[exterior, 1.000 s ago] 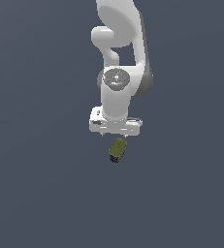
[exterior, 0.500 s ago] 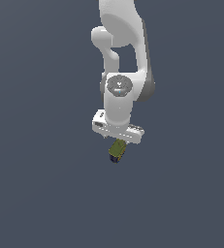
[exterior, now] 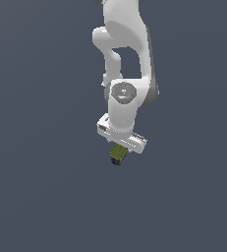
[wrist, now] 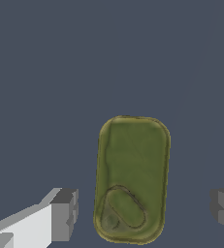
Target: Pick up the object and move it to a goal position.
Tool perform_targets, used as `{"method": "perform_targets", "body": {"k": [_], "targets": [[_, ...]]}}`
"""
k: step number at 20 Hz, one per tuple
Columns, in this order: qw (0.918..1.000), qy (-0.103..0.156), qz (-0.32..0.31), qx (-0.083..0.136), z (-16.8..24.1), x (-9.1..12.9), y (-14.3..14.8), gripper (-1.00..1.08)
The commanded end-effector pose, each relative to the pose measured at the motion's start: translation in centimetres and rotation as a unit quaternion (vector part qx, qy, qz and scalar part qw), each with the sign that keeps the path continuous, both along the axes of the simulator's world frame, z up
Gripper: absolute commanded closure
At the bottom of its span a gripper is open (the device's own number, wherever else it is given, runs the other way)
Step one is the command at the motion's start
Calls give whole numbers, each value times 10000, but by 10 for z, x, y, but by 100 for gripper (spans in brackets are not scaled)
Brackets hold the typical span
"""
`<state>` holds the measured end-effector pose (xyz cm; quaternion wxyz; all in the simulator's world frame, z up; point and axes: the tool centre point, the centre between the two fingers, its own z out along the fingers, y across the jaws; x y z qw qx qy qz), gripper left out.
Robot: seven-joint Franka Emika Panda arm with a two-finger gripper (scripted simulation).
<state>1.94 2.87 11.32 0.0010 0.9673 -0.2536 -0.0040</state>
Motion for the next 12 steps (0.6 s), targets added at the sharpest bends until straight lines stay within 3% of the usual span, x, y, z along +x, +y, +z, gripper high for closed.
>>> {"method": "perform_targets", "body": {"k": [1,12], "targets": [[9999,-20,-159,-1,-2,2,1,-92],[9995,-37,-301,-2,-8,3,3,-92]]}}
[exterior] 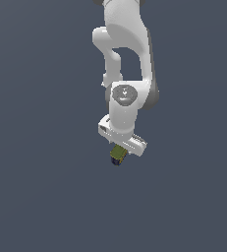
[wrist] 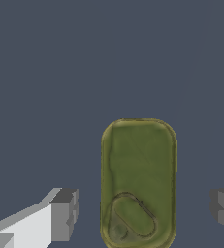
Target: Pick up the object and move it to a goal position.
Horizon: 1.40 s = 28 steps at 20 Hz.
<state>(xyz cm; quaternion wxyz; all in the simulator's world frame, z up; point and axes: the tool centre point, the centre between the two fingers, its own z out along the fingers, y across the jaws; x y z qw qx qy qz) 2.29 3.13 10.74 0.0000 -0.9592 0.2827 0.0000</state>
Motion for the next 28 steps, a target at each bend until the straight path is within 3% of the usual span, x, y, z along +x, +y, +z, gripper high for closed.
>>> {"method": "perform_targets", "body": {"k": [1,14,15,28], "targets": [[10000,3,-3,0,-5,0,0,-92],[10000,0,-22,-1,-49,0,0,-92],[10000,0,-22,-1,-49,0,0,108],[10000,2,-22,2,-47,-1,-1,108]]}}
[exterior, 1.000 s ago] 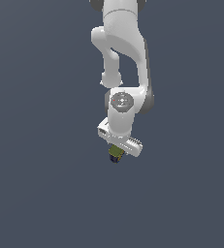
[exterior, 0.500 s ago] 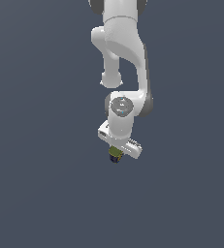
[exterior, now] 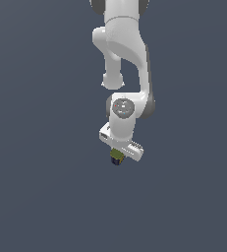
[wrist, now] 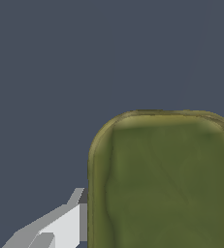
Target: Pick up the object and move it to a goal position.
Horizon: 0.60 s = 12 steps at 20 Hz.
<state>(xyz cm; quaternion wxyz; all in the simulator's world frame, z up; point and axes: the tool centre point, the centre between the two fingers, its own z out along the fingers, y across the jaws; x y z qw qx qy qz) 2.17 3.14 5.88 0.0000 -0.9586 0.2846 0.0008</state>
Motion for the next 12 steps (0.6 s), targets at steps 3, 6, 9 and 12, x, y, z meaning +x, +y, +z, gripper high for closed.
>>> {"method": "perform_targets", "body": {"k": [3,6,9,12], "targets": [[10000,-5,-1,0,5,-4,-5,108],[10000,-5,-1,0,11,-10,-12,108],[10000,-5,-1,0,20,-19,-22,108],[10000,-5,-2,3,31,-30,-35,108]]}}
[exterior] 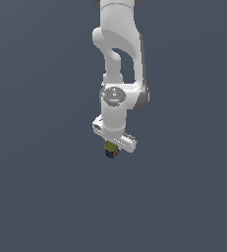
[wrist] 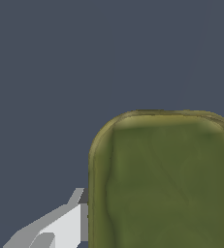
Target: Pick up the object and move it to a goal position.
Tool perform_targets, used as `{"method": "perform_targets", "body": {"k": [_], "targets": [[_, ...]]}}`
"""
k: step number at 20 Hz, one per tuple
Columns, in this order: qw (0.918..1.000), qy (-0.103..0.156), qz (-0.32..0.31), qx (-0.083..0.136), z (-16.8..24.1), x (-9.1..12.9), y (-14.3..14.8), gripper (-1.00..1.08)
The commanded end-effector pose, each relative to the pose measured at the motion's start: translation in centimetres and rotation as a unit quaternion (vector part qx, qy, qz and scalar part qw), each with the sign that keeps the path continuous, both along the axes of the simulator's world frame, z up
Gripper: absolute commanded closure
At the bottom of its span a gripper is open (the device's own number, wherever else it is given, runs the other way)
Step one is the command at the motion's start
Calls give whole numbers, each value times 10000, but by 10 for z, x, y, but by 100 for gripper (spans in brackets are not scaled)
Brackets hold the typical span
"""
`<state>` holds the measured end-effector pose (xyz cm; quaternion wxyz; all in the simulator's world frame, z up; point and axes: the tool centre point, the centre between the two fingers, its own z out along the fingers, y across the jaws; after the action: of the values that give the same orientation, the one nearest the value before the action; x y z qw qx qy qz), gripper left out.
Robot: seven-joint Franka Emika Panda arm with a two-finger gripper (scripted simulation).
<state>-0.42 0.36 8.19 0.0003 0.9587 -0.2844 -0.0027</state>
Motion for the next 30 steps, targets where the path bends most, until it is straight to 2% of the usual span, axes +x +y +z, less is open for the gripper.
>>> {"method": "perform_targets", "body": {"k": [1,18,24,30], "targets": [[10000,-25,-4,1,13,-9,-12,108],[10000,-27,-7,11,110,-100,-121,108],[10000,-27,-6,4,131,-118,-145,108],[10000,-27,-6,-2,139,-123,-153,108]]}}
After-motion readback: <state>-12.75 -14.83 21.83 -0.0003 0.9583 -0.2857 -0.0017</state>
